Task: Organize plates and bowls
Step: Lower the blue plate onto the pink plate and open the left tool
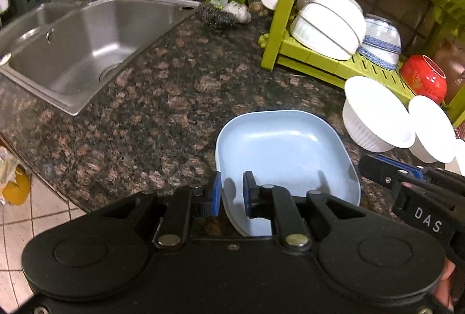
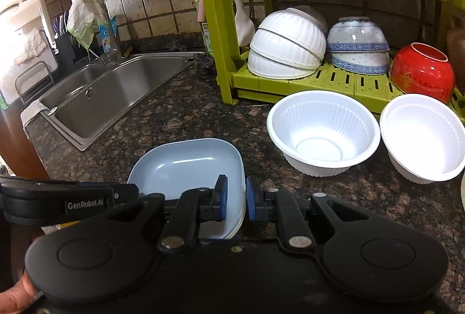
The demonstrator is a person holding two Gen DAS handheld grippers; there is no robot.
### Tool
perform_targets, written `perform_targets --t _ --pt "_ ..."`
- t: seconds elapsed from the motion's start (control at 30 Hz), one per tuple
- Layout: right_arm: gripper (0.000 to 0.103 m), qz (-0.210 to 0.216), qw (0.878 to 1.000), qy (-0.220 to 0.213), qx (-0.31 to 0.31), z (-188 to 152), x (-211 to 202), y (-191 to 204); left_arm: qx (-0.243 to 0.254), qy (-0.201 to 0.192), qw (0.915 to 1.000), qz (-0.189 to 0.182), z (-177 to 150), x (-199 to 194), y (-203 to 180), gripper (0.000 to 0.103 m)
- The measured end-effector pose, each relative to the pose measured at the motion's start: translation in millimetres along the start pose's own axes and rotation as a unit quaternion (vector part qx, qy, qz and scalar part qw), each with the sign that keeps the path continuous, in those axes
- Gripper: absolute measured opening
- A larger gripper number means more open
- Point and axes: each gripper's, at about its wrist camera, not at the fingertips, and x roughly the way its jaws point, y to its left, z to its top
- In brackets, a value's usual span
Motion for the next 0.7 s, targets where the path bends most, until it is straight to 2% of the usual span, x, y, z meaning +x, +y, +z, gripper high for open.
perform_targets --t 0.2,0.3,0.43,0.6,0.7 --pt "0.017 0.007 1.000 0.005 0.008 -5 -10 -7 0.021 -0.005 0.9998 -0.005 -4 -9 -15 0.027" --pt "0.022 0.006 1.000 0.013 0.010 -7 -14 -10 0.036 -0.007 0.9993 -0.007 -7 -12 -25 0.029" --pt "0.028 0.003 0.999 0.026 0.017 -13 -20 -16 0.052 -0.010 0.9986 -0.005 -11 -15 -38 0.052" --pt "0.033 -0.002 0.999 0.036 0.023 -19 -29 -26 0.068 -0.016 0.9975 -0.007 -15 -20 -52 0.053" --pt "0.034 -0.003 0.999 0.044 0.026 -23 -35 -34 0.074 -0.019 0.9971 -0.008 -16 -21 -59 0.062"
